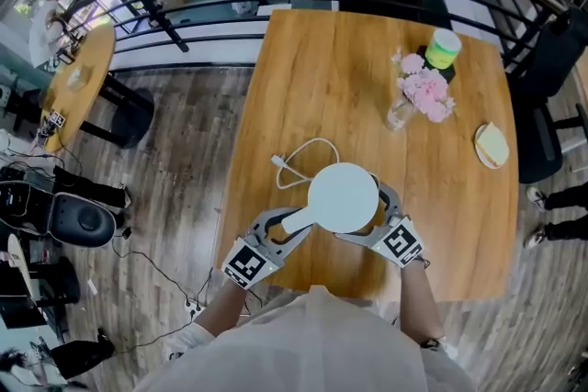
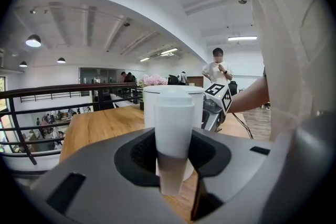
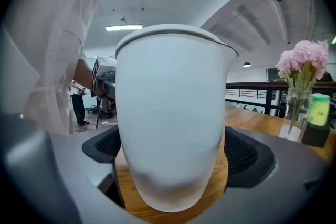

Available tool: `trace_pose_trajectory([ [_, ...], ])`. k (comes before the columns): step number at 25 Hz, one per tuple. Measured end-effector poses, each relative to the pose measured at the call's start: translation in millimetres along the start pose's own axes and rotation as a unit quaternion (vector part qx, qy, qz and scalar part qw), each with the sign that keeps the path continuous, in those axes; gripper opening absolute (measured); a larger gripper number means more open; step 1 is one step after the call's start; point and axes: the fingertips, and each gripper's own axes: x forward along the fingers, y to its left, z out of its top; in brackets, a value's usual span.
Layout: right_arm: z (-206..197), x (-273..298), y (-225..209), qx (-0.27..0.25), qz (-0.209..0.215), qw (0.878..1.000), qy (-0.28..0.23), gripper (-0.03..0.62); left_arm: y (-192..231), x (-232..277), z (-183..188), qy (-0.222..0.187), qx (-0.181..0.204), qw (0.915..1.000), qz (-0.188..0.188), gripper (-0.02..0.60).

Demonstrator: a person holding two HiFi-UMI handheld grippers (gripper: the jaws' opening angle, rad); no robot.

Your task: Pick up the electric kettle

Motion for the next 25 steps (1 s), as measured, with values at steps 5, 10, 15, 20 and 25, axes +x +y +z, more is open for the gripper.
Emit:
trace_pose_trajectory([
  [5, -4, 4, 0, -0.002, 0.023, 1.0, 0.008, 0.577, 0, 1, 1, -0.005, -0.004, 1.0, 0.003, 0.135],
  [10, -3, 4, 0, -0.001, 0.022, 1.0, 0.011, 0.575, 1, 2, 1, -0.013, -0.009, 0.9999, 0.006, 0.132],
  [15, -2, 4, 0, 0.002, 0.018, 0.999, 0.027, 0.575, 2, 2, 1, -0.011, -0.011, 0.9998, 0.007, 0.129],
  [20, 0, 4, -1, 0.011, 0.012, 1.0, 0.025, 0.574, 5, 2, 3, -0.018, -0.024, 0.9995, 0.006, 0.126],
  [25, 12, 0, 2, 0.017, 0.006, 1.0, 0.022, 0.574, 5, -5, 20, -0.041, -0.021, 0.9989, 0.001, 0.126],
])
